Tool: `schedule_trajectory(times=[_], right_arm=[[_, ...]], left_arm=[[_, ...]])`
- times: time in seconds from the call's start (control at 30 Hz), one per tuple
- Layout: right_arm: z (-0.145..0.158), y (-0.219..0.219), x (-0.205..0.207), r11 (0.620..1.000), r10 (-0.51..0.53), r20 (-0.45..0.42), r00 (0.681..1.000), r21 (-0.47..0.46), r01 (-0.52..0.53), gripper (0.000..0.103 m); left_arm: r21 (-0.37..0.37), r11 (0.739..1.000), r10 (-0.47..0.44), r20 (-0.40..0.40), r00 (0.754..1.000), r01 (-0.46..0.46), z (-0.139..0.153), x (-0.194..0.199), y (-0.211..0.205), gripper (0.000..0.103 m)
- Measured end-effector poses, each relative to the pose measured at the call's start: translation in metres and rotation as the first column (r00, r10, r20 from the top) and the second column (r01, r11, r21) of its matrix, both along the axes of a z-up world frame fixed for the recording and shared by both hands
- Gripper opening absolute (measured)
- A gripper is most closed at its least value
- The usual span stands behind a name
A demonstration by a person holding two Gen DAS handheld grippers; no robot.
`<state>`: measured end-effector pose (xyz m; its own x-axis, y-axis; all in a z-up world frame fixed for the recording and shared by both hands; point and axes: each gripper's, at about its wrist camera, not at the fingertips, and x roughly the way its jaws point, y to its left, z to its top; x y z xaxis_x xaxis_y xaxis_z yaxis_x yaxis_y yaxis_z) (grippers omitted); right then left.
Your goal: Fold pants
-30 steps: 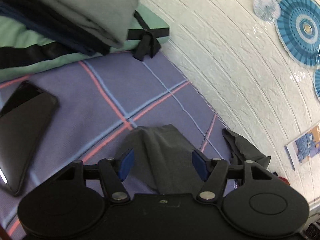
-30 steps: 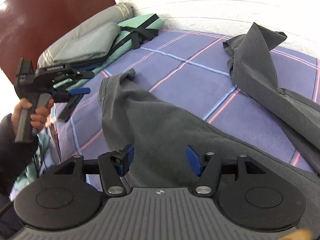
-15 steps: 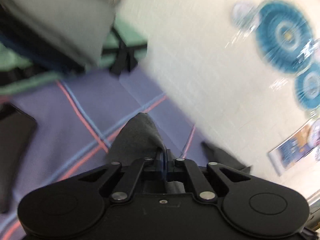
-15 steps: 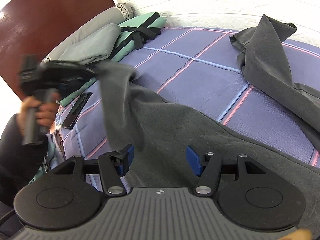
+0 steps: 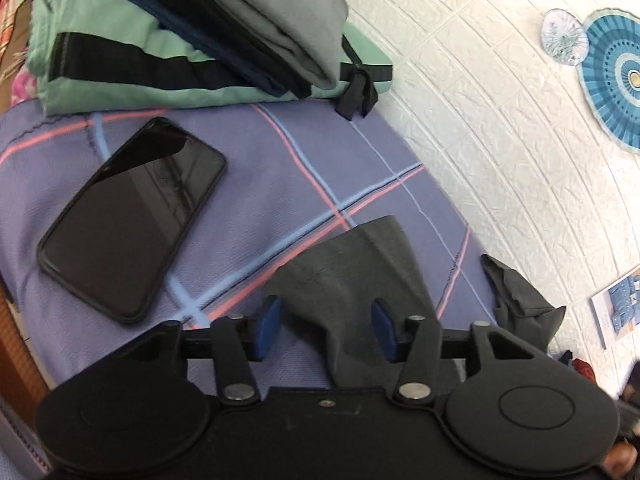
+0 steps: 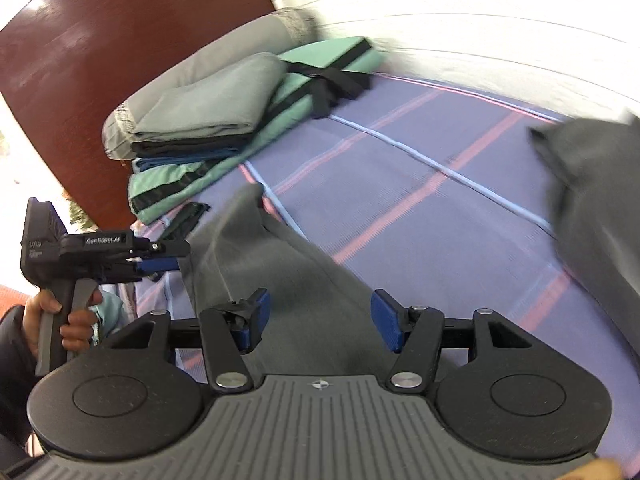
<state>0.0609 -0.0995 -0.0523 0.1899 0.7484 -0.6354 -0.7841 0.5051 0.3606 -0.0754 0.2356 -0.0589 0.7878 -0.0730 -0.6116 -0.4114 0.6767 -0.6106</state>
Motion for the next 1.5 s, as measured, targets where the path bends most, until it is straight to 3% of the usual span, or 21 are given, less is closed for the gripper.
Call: schedule_trajectory(times=[0.1, 0.33, 0.37, 0.4, 0.43, 0.53, 0.63, 0.73, 0.8, 0.93, 1.07, 1.23, 1.4, 1.5], right_arm=[[-0.012, 0.035, 0.018, 0.998, 0.056, -0.029, 0.998, -0.023, -0.057, 0.086], [-0.031, 0.106, 0.028, 0.973, 0.202, 0.029, 0.979, -0.12, -0.197, 0.085], [-0.035, 0.113, 0.029, 0.968, 0.212, 0.02, 0.977, -0.14, -0.207, 0.077], [-0.039, 0.119, 0.028, 0.96, 0.234, -0.004, 0.972, -0.156, -0.232, 0.03], [-0.039, 0.121, 0.027, 0.956, 0.248, -0.005, 0.969, -0.158, -0.245, 0.008], [-0.022, 0.106, 0.03, 0.989, 0.136, 0.108, 0.985, -0.077, -0.128, 0.002], [-0.018, 0.096, 0.052, 1.0, 0.019, 0.054, 0.998, -0.007, -0.018, 0.002], [-0.032, 0.107, 0.043, 0.996, 0.028, 0.117, 0.993, -0.086, -0.018, 0.009], [-0.039, 0.105, 0.044, 0.992, 0.019, 0.116, 0.993, -0.122, -0.004, 0.04], [-0.014, 0.07, 0.042, 0.997, -0.062, 0.122, 0.991, -0.027, 0.066, 0.049], [0.014, 0.007, 0.022, 0.994, -0.109, 0.175, 0.979, 0.032, 0.105, 0.069], [0.01, -0.062, -0.009, 0.97, -0.237, 0.169, 0.957, -0.006, 0.242, 0.072], [-0.009, -0.124, -0.044, 0.906, -0.417, 0.104, 0.903, -0.039, 0.422, 0.073], [-0.02, -0.139, -0.063, 0.87, -0.488, 0.076, 0.87, -0.041, 0.491, 0.073]], left_arm=[[0.004, 1.0, -0.005, -0.001, 1.0, 0.005, -0.005, 0.005, -0.003, 0.103], [-0.002, 1.0, -0.004, 0.025, 1.0, 0.004, -0.01, 0.011, 0.002, 0.103], [0.014, 1.0, -0.008, 0.024, 1.0, 0.008, -0.011, 0.012, 0.001, 0.103], [0.024, 1.0, -0.02, 0.022, 1.0, 0.02, -0.012, 0.013, 0.001, 0.094], [0.011, 1.0, -0.013, 0.032, 0.999, 0.012, -0.012, 0.011, 0.002, 0.095], [0.019, 1.0, 0.019, 0.092, 0.996, -0.021, -0.004, 0.001, 0.003, 0.094], [0.041, 0.999, 0.014, 0.069, 0.998, -0.017, -0.009, 0.011, 0.001, 0.096], [0.021, 1.0, 0.01, -0.008, 1.0, -0.01, -0.024, 0.027, 0.004, 0.103], [-0.021, 0.999, 0.03, 0.001, 1.0, -0.03, -0.023, 0.023, 0.011, 0.103], [0.069, 0.994, 0.087, 0.036, 0.996, -0.089, -0.002, 0.006, 0.015, 0.103], [0.138, 0.99, 0.021, 0.082, 0.996, -0.033, 0.02, 0.019, 0.016, 0.103], [0.209, 0.974, -0.107, 0.075, 0.991, 0.089, 0.027, 0.076, 0.013, 0.103], [0.136, 0.961, -0.241, -0.012, 0.97, 0.241, 0.01, 0.127, 0.007, 0.103], [0.118, 0.96, -0.25, -0.047, 0.967, 0.254, 0.0, 0.14, 0.001, 0.103]])
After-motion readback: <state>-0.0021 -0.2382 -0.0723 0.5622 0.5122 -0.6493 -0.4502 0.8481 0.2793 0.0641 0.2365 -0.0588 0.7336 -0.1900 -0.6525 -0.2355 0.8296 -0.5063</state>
